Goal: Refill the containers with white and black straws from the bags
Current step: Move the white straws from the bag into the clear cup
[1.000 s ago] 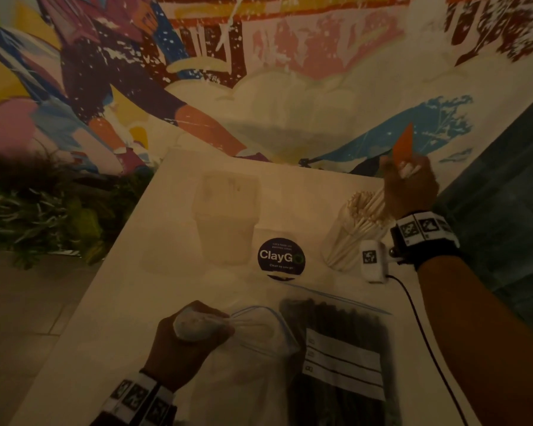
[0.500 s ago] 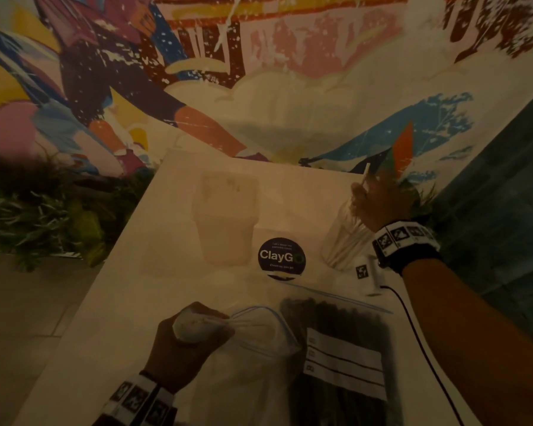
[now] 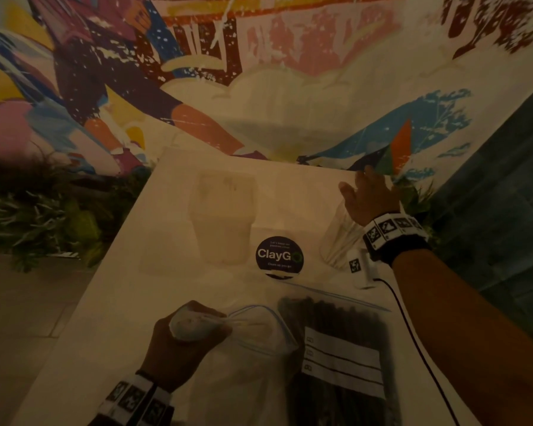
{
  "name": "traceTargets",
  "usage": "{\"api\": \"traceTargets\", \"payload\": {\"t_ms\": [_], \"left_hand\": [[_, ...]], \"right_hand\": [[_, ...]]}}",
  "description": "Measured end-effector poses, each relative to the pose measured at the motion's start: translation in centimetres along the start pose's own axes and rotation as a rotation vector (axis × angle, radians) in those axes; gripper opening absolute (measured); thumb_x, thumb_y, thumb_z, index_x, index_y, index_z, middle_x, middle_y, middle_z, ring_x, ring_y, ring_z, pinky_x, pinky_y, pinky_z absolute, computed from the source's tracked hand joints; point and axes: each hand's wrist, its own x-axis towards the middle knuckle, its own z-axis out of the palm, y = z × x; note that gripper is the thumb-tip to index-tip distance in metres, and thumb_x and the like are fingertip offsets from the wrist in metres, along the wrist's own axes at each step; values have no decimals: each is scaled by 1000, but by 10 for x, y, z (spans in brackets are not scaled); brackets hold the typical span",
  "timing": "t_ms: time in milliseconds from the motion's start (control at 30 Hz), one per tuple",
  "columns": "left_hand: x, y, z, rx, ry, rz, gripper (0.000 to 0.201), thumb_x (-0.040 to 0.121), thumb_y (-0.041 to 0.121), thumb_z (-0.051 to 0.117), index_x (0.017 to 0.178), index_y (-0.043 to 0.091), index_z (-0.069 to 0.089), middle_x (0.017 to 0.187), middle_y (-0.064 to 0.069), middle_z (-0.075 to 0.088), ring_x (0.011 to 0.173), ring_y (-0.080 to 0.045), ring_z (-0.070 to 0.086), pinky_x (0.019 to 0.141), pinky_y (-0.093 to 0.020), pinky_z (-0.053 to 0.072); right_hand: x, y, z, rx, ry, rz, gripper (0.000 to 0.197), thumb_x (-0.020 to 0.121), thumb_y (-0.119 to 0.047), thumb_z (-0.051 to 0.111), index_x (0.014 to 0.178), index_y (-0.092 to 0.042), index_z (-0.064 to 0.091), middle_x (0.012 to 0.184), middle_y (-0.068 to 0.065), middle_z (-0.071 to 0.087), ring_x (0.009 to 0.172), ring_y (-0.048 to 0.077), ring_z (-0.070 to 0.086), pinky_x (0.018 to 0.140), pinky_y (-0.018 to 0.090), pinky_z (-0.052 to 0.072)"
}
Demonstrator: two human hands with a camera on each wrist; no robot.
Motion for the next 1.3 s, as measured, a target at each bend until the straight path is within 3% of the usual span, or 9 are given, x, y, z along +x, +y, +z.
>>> {"api": "traceTargets", "payload": {"t_ms": [200, 333, 467, 567, 700, 867, 1000, 1167, 1300], "left_hand": [[2, 6, -4, 137, -85, -23, 34, 59, 45, 87, 79, 19, 74, 81, 5, 74, 76, -10, 70, 69, -36, 57], [7, 11, -9, 197, -199, -49, 59, 42, 66, 84, 89, 34, 64, 88, 7, 72, 80, -15, 70, 73, -45, 57], [11, 14, -17, 326, -292, -30, 80, 36, 68, 85, 105, 46, 49, 100, 12, 67, 89, -11, 67, 78, -44, 56], [10, 13, -24, 371, -340, -14, 84, 42, 60, 87, 112, 49, 42, 104, 12, 65, 89, -7, 67, 77, -41, 57], [8, 13, -30, 449, -352, -3, 88, 45, 59, 85, 118, 51, 37, 112, 17, 59, 92, 1, 63, 80, -36, 56], [6, 13, -25, 479, -345, 108, 82, 48, 56, 75, 114, 70, 27, 120, 20, 47, 104, 7, 51, 85, -17, 48], [4, -1, -23, 407, -269, 158, 75, 52, 59, 74, 114, 71, 32, 121, 11, 54, 106, 2, 53, 96, -21, 44], [1, -2, -15, 288, -179, 157, 52, 61, 48, 66, 109, 58, 49, 107, 22, 63, 96, 6, 60, 87, -17, 49], [2, -4, -18, 209, -178, 119, 40, 65, 42, 67, 104, 46, 59, 98, 16, 67, 90, -5, 66, 82, -35, 55]], "right_hand": [[-7, 4, 9, 38, 26, -5, 48, 99, -43, 26, 135, -15, 41, 140, 11, 44, 126, 35, 39, 102, 50, 34], [-13, 0, 4, 28, 26, 44, 56, 98, -51, 24, 143, -19, 31, 151, 12, 30, 138, 35, 25, 112, 59, 15], [-62, -31, -15, 408, 445, -166, 54, 94, -45, 42, 137, -12, 45, 142, 13, 46, 129, 28, 42, 107, 44, 31], [-129, -66, -11, 682, 172, -364, 25, 92, -27, 57, 113, -15, 65, 109, 5, 69, 91, 10, 59, 83, 23, 45], [-198, -95, 29, 736, -315, -504, 24, 92, -20, 58, 114, -17, 67, 110, -1, 69, 96, 8, 61, 87, 15, 46], [-226, -105, 73, 694, -381, -459, 49, 84, -22, 54, 133, -28, 48, 129, -7, 55, 107, 13, 57, 95, 36, 49], [-236, -103, 79, 505, -328, -635, 64, 80, -34, 51, 142, -26, 34, 143, -3, 42, 130, 16, 37, 112, 28, 28], [-237, -108, 87, 488, -108, -636, 40, 78, -45, 49, 113, -25, 54, 107, -2, 64, 98, 21, 60, 87, 34, 53], [-237, -110, 81, 492, -121, -675, 38, 93, -48, 34, 110, -23, 56, 98, -2, 62, 87, 19, 58, 76, 30, 53]]}}
